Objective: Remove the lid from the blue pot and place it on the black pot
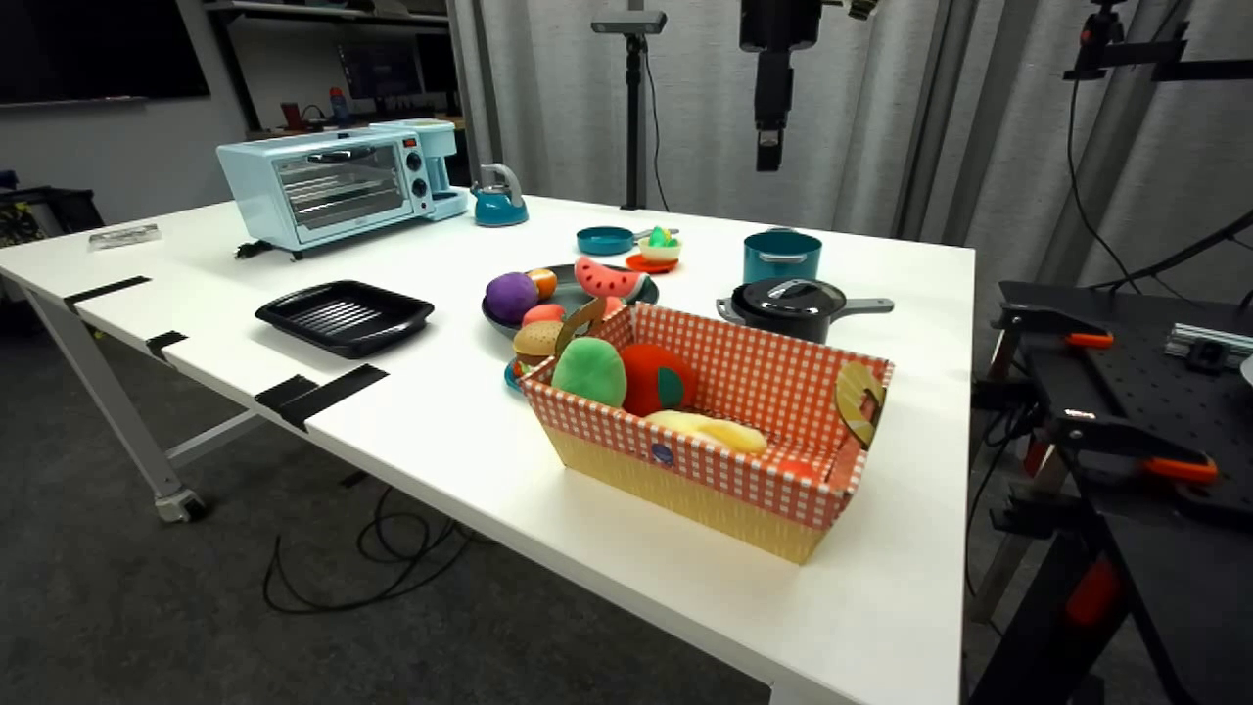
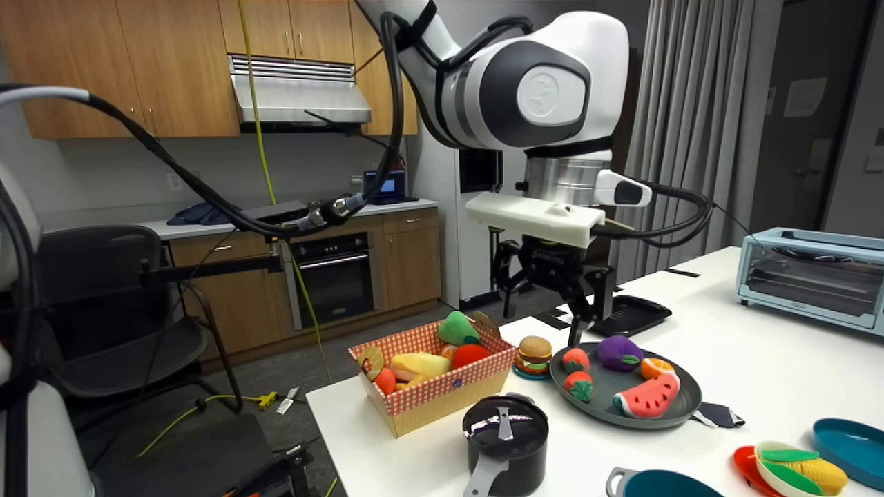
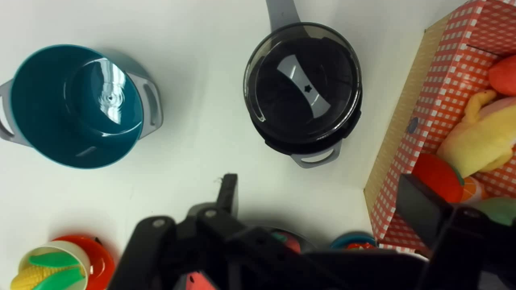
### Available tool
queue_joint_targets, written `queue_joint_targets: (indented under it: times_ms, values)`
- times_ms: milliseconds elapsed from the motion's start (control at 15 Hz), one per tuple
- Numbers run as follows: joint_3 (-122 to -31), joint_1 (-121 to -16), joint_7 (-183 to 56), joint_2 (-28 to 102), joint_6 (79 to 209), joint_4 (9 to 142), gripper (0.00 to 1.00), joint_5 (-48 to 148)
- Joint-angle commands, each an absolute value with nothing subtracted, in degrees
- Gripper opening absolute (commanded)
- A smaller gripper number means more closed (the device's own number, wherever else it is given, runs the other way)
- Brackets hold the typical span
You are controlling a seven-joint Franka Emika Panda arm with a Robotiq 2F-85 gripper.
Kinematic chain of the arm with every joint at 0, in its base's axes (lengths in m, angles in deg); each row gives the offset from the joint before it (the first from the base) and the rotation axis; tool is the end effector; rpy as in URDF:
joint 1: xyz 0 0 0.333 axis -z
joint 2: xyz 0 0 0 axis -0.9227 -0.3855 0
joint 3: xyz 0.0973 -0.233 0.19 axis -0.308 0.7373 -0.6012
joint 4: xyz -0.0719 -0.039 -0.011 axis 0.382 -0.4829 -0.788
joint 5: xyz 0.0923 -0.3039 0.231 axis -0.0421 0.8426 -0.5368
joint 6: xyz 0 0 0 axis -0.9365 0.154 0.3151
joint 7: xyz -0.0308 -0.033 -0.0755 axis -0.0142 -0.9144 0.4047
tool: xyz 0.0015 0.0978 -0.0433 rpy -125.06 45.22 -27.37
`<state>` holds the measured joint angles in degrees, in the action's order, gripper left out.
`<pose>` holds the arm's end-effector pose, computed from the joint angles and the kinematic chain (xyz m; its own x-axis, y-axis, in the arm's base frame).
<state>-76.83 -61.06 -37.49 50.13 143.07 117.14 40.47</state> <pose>0.4961 -0.0844 0.3090 0.9918 0.1254 -0.0239 0.1228 -0.9882 -0.0914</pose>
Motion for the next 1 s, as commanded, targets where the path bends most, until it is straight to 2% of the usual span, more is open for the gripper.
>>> queue_joint_targets:
  times_ms: [0, 533, 600, 933]
  values:
    - [-75.99, -61.14, -43.60, 52.84, 137.79, 114.90, 1.00, 41.07]
    - [-75.75, -61.33, -52.43, 53.61, 129.00, 110.14, 1.00, 41.96]
    - [-75.86, -61.45, -49.75, 53.04, 132.90, 111.55, 1.00, 41.10]
    - [-75.86, -61.45, -51.01, 53.04, 130.82, 110.78, 1.00, 41.10]
